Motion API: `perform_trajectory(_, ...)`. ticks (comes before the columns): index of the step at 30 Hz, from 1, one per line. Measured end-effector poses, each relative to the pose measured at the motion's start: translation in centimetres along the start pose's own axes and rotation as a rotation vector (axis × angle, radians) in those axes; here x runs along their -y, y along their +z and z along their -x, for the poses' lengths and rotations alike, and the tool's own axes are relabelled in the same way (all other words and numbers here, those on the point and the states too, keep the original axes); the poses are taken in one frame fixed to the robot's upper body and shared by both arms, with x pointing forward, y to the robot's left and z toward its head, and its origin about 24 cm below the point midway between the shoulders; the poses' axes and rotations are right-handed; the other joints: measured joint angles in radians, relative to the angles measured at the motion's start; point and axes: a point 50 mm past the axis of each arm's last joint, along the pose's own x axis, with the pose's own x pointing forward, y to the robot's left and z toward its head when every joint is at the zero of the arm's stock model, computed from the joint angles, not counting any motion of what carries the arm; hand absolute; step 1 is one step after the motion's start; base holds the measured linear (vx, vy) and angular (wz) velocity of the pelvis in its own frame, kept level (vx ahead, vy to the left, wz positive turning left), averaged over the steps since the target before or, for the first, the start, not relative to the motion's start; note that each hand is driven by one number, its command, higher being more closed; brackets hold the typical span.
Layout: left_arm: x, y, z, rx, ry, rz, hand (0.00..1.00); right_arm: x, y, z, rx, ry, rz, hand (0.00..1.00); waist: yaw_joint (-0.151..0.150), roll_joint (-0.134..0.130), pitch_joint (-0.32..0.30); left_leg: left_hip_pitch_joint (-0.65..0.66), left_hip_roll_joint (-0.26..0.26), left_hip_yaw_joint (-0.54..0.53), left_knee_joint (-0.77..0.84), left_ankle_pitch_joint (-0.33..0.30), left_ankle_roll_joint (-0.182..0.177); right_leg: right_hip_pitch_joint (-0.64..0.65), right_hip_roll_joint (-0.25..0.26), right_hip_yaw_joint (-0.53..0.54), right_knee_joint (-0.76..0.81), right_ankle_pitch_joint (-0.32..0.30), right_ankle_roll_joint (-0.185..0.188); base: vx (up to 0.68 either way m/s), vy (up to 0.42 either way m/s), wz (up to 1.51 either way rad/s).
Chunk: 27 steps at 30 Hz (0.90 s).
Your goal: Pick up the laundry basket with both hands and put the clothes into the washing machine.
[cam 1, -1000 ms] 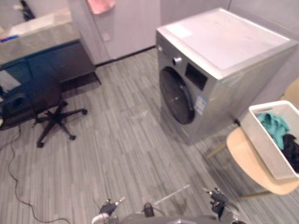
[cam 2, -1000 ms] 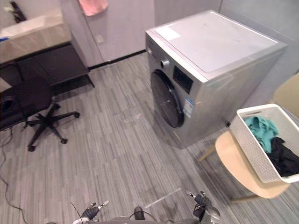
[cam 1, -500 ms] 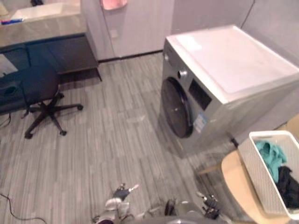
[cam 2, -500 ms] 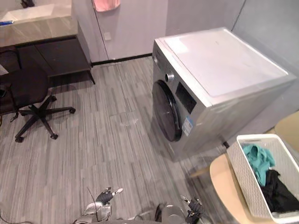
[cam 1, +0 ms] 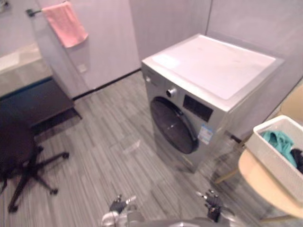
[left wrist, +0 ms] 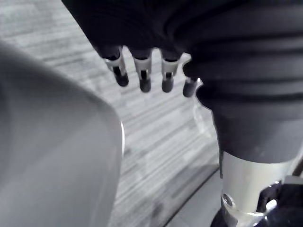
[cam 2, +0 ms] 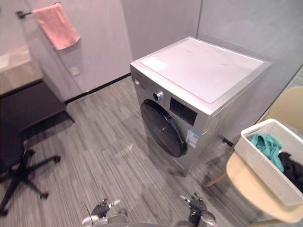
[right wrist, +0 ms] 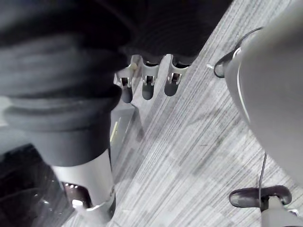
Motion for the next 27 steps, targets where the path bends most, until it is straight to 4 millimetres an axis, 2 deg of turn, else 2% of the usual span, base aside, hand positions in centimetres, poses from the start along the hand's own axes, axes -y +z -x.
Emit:
perform_trajectory(1, -1.5, 0.1, 0.0, 0.0, 0.034, -0.02, 0.0, -1.0, -0.1, -0.1, -0.002, 0.031, 0.021, 0.0, 0.0, -0.044, -0.015, 0.021, -0.027, 0.04, -0.027, -0.007, 0.004, -0.006, 0.008, 0.026, -0.006, 0.002, -0.007, 0.16, 0.323, -0.46)
perform_trajectory(2, -1.9, 0.0, 0.0, -0.003, 0.042, -0.028, 0.0, -1.3, 0.1, -0.1, 0.005, 0.036, 0.021, 0.0, -0.005, -0.054, -0.024, 0.022, -0.04, 0.051, -0.038, -0.006, 0.005, -0.007, -0.004, 0.042, -0.022, 0.012, -0.022, 0.16, 0.255, -0.58)
perform_trajectory(3, -2.6, 0.1, 0.0, -0.003, 0.056, -0.039, 0.0, -1.9, 1.0, -0.3, 0.035, 0.052, 0.024, 0.0, -0.003, -0.071, -0.033, 0.041, -0.06, 0.089, -0.076, -0.002, 0.02, -0.016, -0.028, 0.051, -0.054, 0.057, -0.04, 0.2, 0.268, -0.47)
perform_trajectory(4, -2.7, 0.0, 0.0, -0.004, 0.059, -0.047, 0.0, -2.1, 1.5, -0.4, 0.056, 0.061, 0.029, 0.0, 0.004, -0.071, -0.034, 0.052, -0.067, 0.101, -0.095, 0.0, 0.023, -0.025, -0.033, 0.053, -0.062, 0.085, -0.03, 0.23, 0.295, -0.67)
perform_trajectory(5, -2.9, -0.5, 0.2, -0.02, 0.063, -0.061, 0.0, -2.5, 2.6, -0.4, 0.099, 0.079, 0.056, 0.0, 0.004, -0.065, -0.038, 0.069, -0.069, 0.126, -0.129, 0.016, 0.034, -0.037, -0.035, 0.055, -0.069, 0.125, -0.019, 0.15, 0.165, -0.48)
perform_trajectory(7, -2.9, -0.7, 0.2, -0.028, 0.057, -0.083, 0.0, -2.5, 4.0, -0.3, 0.159, 0.088, 0.087, 0.0, 0.003, -0.06, -0.045, 0.095, -0.074, 0.152, -0.175, 0.028, 0.046, -0.048, -0.039, 0.06, -0.071, 0.164, 0.004, 0.17, 0.112, -0.35)
perform_trajectory(8, -2.5, -0.5, 0.1, -0.022, 0.039, -0.107, 0.0, -2.4, 4.9, -0.2, 0.197, 0.094, 0.121, 0.0, 0.003, -0.047, -0.053, 0.101, -0.077, 0.163, -0.196, 0.039, 0.052, -0.061, -0.041, 0.066, -0.078, 0.184, 0.022, 0.25, 0.097, -0.2)
perform_trajectory(11, -1.5, 0.6, -0.1, 0.02, 0.005, -0.151, 0.0, -2.8, 7.2, 0.3, 0.294, 0.118, 0.194, 0.0, 0.002, -0.036, -0.057, 0.098, -0.083, 0.165, -0.219, 0.046, 0.059, -0.076, -0.046, 0.066, -0.077, 0.197, 0.043, 0.17, -0.006, -0.02)
perform_trajectory(13, -0.6, 1.6, -0.1, 0.076, -0.032, -0.188, 0.0, -3.1, 9.0, 0.7, 0.369, 0.13, 0.245, 0.0, 0.004, -0.027, -0.06, 0.089, -0.065, 0.161, -0.22, 0.05, 0.056, -0.105, -0.022, 0.059, -0.031, 0.208, 0.063, 0.13, -0.072, 0.04)
perform_trajectory(14, 0.1, 2.3, -0.2, 0.101, -0.051, -0.202, 0.0, -3.2, 10.2, 0.9, 0.409, 0.135, 0.272, 0.0, 0.002, -0.015, -0.055, 0.082, -0.042, 0.15, -0.222, 0.061, 0.053, -0.153, 0.011, 0.057, 0.056, 0.218, 0.07, 0.14, -0.164, 0.03)
perform_trajectory(15, 0.5, 2.8, -0.3, 0.115, -0.061, -0.204, 0.0, -3.3, 11.0, 1.1, 0.434, 0.138, 0.296, 0.0, 0.003, 0.0, -0.043, 0.081, -0.013, 0.146, -0.224, 0.065, 0.051, -0.198, 0.039, 0.06, 0.122, 0.219, 0.068, 0.1, -0.209, -0.02)
perform_trajectory(16, 1.3, 3.5, -0.4, 0.133, -0.077, -0.203, 0.0, -3.6, 12.7, 1.5, 0.495, 0.147, 0.334, 0.0, 0.005, 0.022, -0.032, 0.074, 0.011, 0.15, -0.241, 0.081, 0.033, -0.226, 0.062, 0.025, 0.02, 0.118, 0.067, 0.05, -0.199, -0.02)
perform_trajectory(17, 0.9, 4.1, -0.6, 0.149, -0.071, -0.227, 0.0, -4.5, 14.5, 2.1, 0.567, 0.168, 0.355, 0.0, 0.004, -0.003, -0.026, 0.052, -0.008, 0.144, -0.239, 0.088, 0.028, -0.204, 0.059, 0.007, -0.242, 0.244, 0.033, 0.02, -0.189, 0.2)
perform_trajectory(18, 0.7, 4.8, -0.7, 0.166, -0.067, -0.246, 0.0, -5.0, 15.5, 2.4, 0.61, 0.179, 0.364, 0.0, -0.005, -0.037, -0.018, 0.043, -0.028, 0.137, -0.234, 0.088, 0.026, -0.212, 0.055, -0.004, -0.276, 0.338, 0.025, 0.04, -0.165, 0.31)
perform_trajectory(21, 3.8, 6.4, -0.5, 0.237, -0.138, -0.255, 0.0, -5.3, 21.5, 3.8, 0.761, 0.156, 0.454, 0.0, 0.007, 0.04, 0.056, 0.027, 0.002, 0.126, -0.254, 0.1, 0.016, -0.221, 0.082, -0.042, -0.274, 0.348, 0.017, 0.01, -0.114, 0.23)
perform_trajectory(23, 3.9, 6.5, -0.5, 0.241, -0.137, -0.254, 0.0, -5.8, 23.8, 4.2, 0.803, 0.147, 0.475, 0.0, 0.017, 0.054, 0.08, 0.015, 0.013, 0.123, -0.258, 0.111, -0.001, -0.237, 0.093, -0.047, -0.261, 0.348, 0.016, -0.09, -0.08, 0.02)
perform_trajectory(24, 3.6, 6.6, -0.5, 0.246, -0.12, -0.255, 0.0, -6.4, 25.0, 4.5, 0.828, 0.146, 0.483, 0.0, 0.032, 0.05, 0.099, 0.011, 0.021, 0.122, -0.262, 0.111, -0.001, -0.252, 0.103, -0.047, -0.247, 0.349, 0.015, -0.14, -0.091, 0.0)
perform_trajectory(25, 3.4, 6.7, -0.6, 0.247, -0.111, -0.252, 0.0, -6.7, 25.6, 4.6, 0.837, 0.142, 0.489, 0.0, 0.035, 0.042, 0.109, 0.006, 0.022, 0.121, -0.266, 0.112, -0.001, -0.261, 0.105, -0.049, -0.239, 0.349, 0.015, -0.14, -0.056, 0.07)
perform_trajectory(26, 2.8, 6.9, -0.6, 0.252, -0.093, -0.251, 0.0, -7.4, 27.2, 5.0, 0.865, 0.141, 0.493, 0.0, 0.035, 0.033, 0.13, -0.009, 0.018, 0.114, -0.268, 0.124, -0.003, -0.277, 0.101, -0.055, -0.228, 0.351, 0.011, -0.19, -0.046, 0.14)
perform_trajectory(27, 2.1, 7.2, -0.7, 0.257, -0.068, -0.249, 0.0, -7.8, 28.8, 5.5, 0.896, 0.128, 0.495, 0.0, 0.037, 0.01, 0.159, -0.025, 0.012, 0.108, -0.268, 0.132, -0.003, -0.293, 0.096, -0.055, -0.222, 0.354, 0.006, -0.16, -0.021, 0.16)
